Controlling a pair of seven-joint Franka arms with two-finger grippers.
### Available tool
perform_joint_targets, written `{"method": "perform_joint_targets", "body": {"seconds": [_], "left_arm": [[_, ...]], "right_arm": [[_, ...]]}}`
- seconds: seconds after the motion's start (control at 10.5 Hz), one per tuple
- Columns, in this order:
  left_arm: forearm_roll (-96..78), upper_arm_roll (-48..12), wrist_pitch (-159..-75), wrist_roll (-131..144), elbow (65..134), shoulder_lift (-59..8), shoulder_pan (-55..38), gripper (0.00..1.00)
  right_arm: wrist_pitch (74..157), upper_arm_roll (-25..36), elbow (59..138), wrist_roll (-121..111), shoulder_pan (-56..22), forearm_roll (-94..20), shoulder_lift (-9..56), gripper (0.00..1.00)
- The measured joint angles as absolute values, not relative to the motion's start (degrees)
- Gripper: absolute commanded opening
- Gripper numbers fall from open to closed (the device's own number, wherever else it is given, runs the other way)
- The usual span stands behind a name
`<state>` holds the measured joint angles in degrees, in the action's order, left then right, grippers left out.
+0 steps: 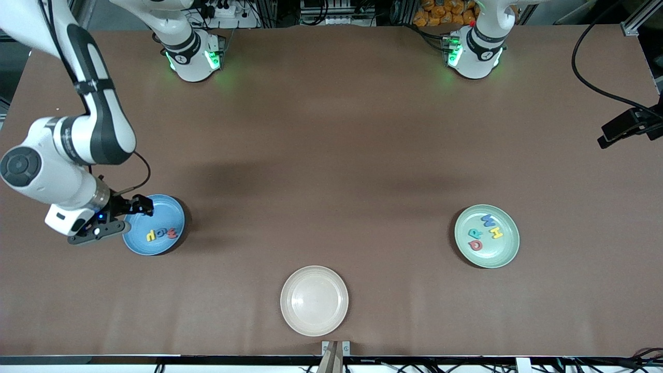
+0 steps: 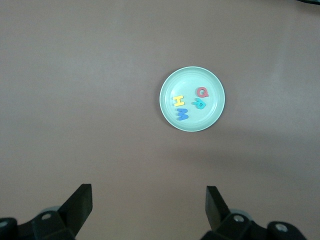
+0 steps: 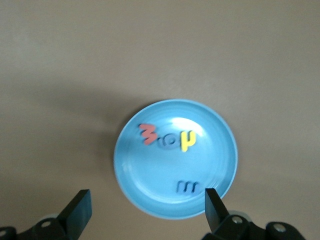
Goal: Sort upper and lower case letters into plates
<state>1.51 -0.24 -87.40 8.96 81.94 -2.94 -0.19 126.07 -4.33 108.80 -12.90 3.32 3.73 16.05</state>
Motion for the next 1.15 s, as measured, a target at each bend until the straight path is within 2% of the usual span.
{"method": "perform_joint_targets", "body": {"seconds": [0.29, 0.48, 0.95, 1.15], "left_arm": [[1.52, -0.81, -86.62, 8.96, 81.96, -2.39, -0.13, 1.00], [1.61, -0.81, -84.91, 8.96, 81.98, -2.29, -0.02, 1.00], [1.64, -1.01, -81.71, 8.95, 82.02, -0.43, 0.35, 1.00], [1.64, -1.70, -80.41, 8.95, 82.23, -0.46, 0.34, 1.00]], "right_arm": [[124.03, -4.48, 116.98, -3.80, -1.79, 6.53, 6.62, 1.00], [120.53, -4.50, 115.58, -2.36, -2.82, 6.86, 3.88, 1.00], [105.94, -3.90, 96.42, -1.91, -2.54, 6.22, 2.69, 1.00], [99.62, -1.54, 89.36, -1.79, -2.03, 2.26, 2.58, 1.00]]}}
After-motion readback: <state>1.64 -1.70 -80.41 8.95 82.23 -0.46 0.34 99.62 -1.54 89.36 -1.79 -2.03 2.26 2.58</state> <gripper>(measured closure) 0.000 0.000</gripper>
